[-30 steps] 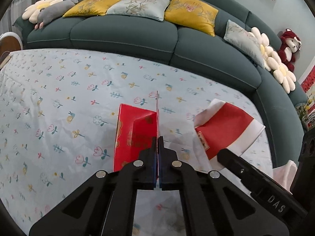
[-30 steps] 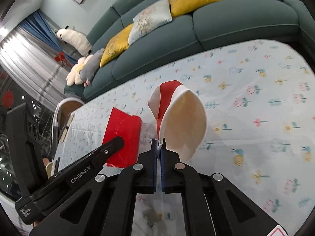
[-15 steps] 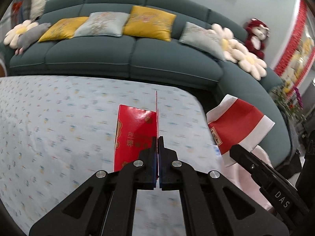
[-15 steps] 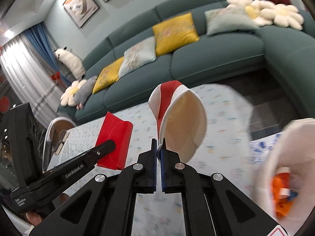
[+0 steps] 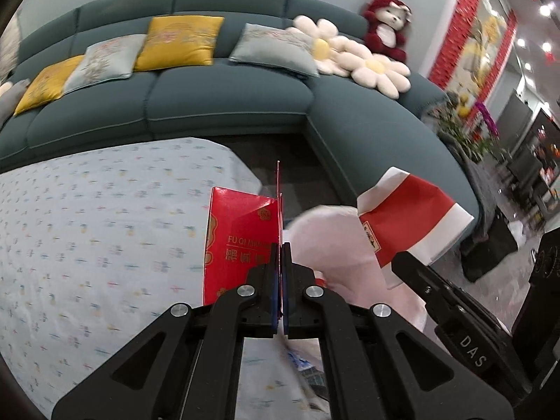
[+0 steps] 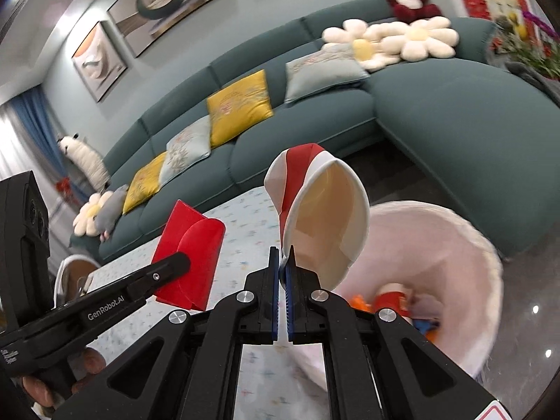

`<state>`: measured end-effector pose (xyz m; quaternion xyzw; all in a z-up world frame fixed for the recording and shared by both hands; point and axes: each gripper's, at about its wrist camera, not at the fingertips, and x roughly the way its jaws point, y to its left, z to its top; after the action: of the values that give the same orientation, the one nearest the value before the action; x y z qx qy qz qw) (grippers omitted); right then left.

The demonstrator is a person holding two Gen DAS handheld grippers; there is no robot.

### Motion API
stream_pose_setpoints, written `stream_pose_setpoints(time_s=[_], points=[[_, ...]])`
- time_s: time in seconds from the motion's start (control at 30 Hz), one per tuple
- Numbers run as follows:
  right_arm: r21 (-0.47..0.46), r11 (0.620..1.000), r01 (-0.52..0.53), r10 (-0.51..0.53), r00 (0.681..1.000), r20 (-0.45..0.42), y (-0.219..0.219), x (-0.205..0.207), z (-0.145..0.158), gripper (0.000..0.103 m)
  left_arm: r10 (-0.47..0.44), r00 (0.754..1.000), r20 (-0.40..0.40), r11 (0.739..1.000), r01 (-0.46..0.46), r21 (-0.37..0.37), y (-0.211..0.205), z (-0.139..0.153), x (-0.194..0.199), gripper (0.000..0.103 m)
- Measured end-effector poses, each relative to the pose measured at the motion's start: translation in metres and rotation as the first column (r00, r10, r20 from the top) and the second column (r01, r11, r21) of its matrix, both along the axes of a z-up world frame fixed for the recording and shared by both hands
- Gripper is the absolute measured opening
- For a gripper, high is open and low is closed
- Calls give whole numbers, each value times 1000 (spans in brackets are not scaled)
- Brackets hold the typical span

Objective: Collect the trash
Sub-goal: 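Carry the red envelope and red cup over the bin and release both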

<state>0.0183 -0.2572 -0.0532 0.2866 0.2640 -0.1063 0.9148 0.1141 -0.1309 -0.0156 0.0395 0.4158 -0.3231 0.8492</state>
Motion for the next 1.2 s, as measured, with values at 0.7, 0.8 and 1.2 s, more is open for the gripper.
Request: stream_pose_setpoints(time_s=[0.7,0.8,1.2], points=[[85,993,88,-85,996,-34,-43,-25,-34,4,-37,999,-25,998,39,57,-47,-19,-21,1],[86,992,88,-85,996,-35,-43,-25,-34,4,-43,999,-25,997,44,58,-49,-19,-21,1],[85,992,93,-89,995,-42,-44,-24,-33,4,-66,997,-50,996,69,55,-59,-24,-21,1]])
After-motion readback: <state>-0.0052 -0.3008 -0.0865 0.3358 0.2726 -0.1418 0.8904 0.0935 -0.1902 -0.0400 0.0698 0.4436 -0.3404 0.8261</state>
